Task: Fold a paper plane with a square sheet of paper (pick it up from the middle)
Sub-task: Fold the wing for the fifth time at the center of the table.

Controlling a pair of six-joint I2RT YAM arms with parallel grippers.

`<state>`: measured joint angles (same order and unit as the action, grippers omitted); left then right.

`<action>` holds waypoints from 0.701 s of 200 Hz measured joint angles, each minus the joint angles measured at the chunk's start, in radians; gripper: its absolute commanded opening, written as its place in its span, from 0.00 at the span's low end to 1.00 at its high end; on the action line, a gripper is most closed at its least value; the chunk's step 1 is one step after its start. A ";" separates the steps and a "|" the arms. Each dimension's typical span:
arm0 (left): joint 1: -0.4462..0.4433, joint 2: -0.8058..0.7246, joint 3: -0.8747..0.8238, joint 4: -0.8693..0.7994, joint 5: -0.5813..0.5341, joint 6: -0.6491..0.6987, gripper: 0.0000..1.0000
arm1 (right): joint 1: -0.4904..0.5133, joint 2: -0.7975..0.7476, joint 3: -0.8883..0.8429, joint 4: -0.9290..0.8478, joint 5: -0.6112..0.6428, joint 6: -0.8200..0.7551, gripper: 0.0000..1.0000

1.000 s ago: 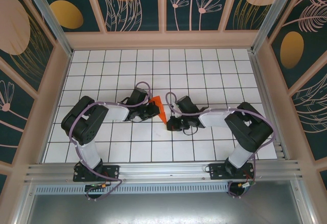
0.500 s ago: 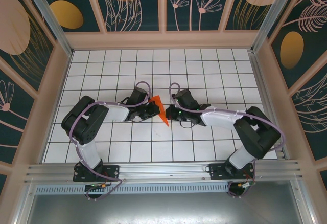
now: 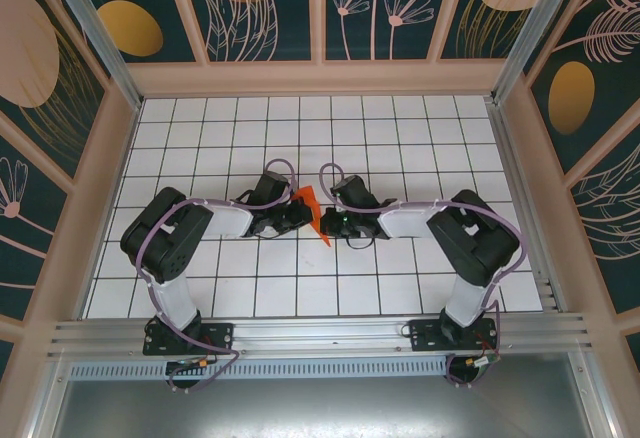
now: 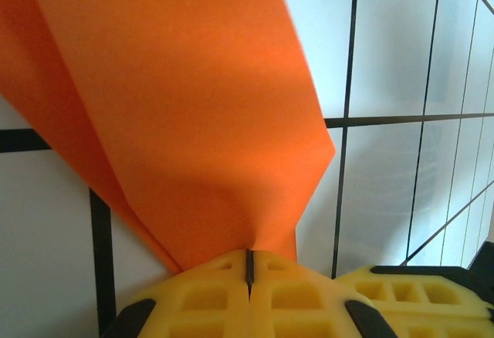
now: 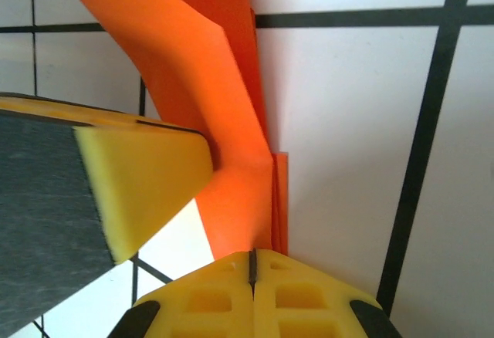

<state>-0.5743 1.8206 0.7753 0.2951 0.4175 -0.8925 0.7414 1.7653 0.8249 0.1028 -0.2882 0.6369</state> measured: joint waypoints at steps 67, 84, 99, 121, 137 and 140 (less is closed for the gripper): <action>0.005 -0.008 0.026 0.023 -0.005 0.103 0.15 | -0.005 0.013 0.025 -0.036 -0.007 -0.053 0.00; 0.006 -0.009 0.046 0.022 -0.020 0.144 0.15 | -0.007 0.017 0.034 -0.051 -0.010 -0.063 0.00; 0.006 -0.008 0.060 0.023 -0.031 0.170 0.15 | -0.008 0.020 0.040 -0.060 -0.015 -0.071 0.00; 0.006 0.007 0.072 0.022 -0.035 0.195 0.14 | -0.010 0.023 0.045 -0.067 -0.019 -0.080 0.00; 0.007 0.027 0.074 0.021 -0.035 0.206 0.14 | -0.012 0.023 0.045 -0.069 -0.021 -0.081 0.00; 0.007 0.032 0.074 0.018 -0.035 0.209 0.14 | -0.012 0.023 0.045 -0.069 -0.021 -0.081 0.00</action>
<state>-0.5674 1.8523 0.8494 0.3134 0.3824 -0.6838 0.7296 1.7878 0.8703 0.0334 -0.3096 0.5560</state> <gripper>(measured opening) 0.142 0.064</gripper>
